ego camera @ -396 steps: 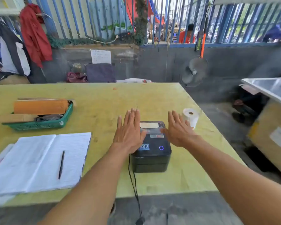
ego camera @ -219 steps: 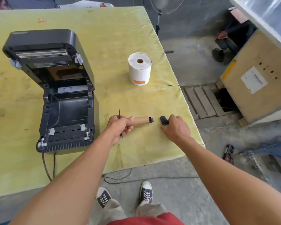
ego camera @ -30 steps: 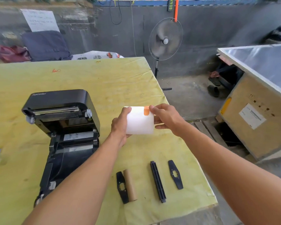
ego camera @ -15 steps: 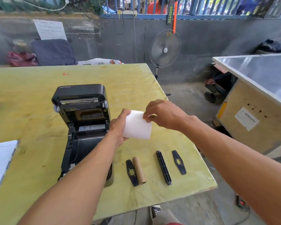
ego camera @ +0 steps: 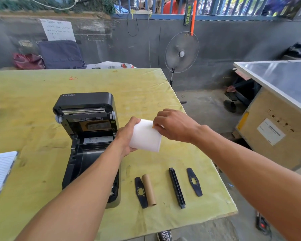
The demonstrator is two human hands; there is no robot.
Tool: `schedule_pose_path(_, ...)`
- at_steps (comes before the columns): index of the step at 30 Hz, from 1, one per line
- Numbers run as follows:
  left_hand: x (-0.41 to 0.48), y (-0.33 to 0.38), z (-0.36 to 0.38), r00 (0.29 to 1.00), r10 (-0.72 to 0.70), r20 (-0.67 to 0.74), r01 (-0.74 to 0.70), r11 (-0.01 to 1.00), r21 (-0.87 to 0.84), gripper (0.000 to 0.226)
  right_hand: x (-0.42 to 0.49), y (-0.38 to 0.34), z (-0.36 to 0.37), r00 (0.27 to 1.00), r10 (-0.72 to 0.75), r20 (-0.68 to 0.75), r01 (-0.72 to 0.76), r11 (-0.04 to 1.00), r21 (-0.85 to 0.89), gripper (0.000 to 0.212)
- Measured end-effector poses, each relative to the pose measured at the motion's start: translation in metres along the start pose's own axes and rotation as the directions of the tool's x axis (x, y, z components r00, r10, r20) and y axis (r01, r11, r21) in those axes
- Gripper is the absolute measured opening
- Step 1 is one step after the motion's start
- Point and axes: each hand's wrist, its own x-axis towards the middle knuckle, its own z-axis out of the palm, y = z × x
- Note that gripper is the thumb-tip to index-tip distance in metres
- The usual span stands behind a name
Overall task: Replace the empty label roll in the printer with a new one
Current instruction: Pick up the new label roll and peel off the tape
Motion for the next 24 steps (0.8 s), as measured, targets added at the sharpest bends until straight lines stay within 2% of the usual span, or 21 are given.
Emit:
schedule_pose_path(3,0.008,-0.002,0.005,1.0,-0.003,-0.009,0.003,1.0,0.001,0.061,0.005,0.008,0.004,0.995,0.098,0.028,-0.1,0.989,0.107,0.025)
schedule_pose_path(7,0.02,-0.006,0.012,0.999,0.013,-0.032,-0.013,1.0,-0.021,0.066,0.011,0.024,0.014,0.973,0.228,0.033,-0.227,0.923,0.311,0.02)
schedule_pose_path(13,0.035,-0.02,0.021,0.988,0.073,-0.134,-0.084,0.993,-0.078,0.046,0.024,0.05,0.036,0.909,0.401,0.111,-0.4,0.77,0.496,0.017)
schedule_pose_path(19,0.044,-0.027,0.027,0.981,0.082,-0.174,-0.101,0.989,-0.105,0.039,0.039,0.07,0.052,0.87,0.445,0.212,-0.474,0.64,0.605,0.018)
schedule_pose_path(24,0.051,-0.029,0.025,0.98,0.079,-0.184,-0.101,0.988,-0.117,0.039,0.046,0.084,0.058,0.841,0.426,0.334,-0.517,0.454,0.725,0.02)
